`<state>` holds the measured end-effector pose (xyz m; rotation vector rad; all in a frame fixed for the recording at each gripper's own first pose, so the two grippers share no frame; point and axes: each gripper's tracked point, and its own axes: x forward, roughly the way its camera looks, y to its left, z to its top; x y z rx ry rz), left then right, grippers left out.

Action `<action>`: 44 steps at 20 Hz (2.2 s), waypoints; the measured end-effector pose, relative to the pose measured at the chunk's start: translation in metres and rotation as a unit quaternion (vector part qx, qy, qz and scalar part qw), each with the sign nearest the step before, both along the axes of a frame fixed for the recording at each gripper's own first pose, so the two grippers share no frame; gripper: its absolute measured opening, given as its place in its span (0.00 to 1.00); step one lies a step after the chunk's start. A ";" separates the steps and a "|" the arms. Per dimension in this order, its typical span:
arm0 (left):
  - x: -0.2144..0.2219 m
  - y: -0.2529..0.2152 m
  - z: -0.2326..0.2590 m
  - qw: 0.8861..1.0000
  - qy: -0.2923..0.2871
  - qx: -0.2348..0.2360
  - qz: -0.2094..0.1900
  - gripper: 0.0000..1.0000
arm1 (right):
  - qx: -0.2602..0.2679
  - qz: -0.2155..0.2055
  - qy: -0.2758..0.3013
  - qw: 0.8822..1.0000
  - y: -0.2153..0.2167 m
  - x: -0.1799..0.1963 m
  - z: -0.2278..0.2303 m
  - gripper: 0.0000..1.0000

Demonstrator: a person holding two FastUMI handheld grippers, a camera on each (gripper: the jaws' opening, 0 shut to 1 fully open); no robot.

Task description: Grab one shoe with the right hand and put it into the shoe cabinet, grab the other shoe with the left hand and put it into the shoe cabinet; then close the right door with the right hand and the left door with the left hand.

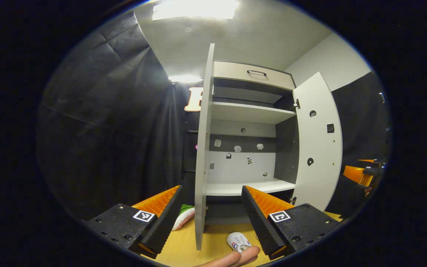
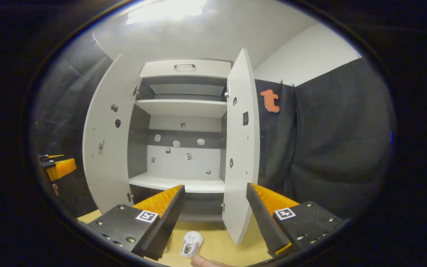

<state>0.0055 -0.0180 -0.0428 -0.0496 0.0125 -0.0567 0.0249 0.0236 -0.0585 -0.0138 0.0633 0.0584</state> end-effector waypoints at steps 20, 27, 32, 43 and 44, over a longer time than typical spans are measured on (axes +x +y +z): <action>-0.002 0.011 -0.062 0.999 0.040 0.000 -0.026 0.96 | -0.020 0.046 0.223 0.974 0.096 0.019 -0.318 0.99; 0.012 0.013 -0.082 0.998 0.050 0.025 -0.025 0.97 | -0.006 0.039 0.297 0.954 0.114 0.029 -0.405 0.92; 0.016 0.006 -0.098 0.997 0.064 0.031 -0.036 0.97 | 0.023 0.016 0.343 0.939 0.124 0.034 -0.444 0.66; 0.027 -0.002 -0.101 0.997 0.050 0.040 -0.046 0.97 | 0.009 -0.007 0.303 0.953 0.126 0.074 -0.471 0.41; 0.027 -0.004 -0.102 0.997 0.050 0.041 -0.047 0.97 | 0.027 -0.006 0.287 0.957 0.128 0.079 -0.467 0.26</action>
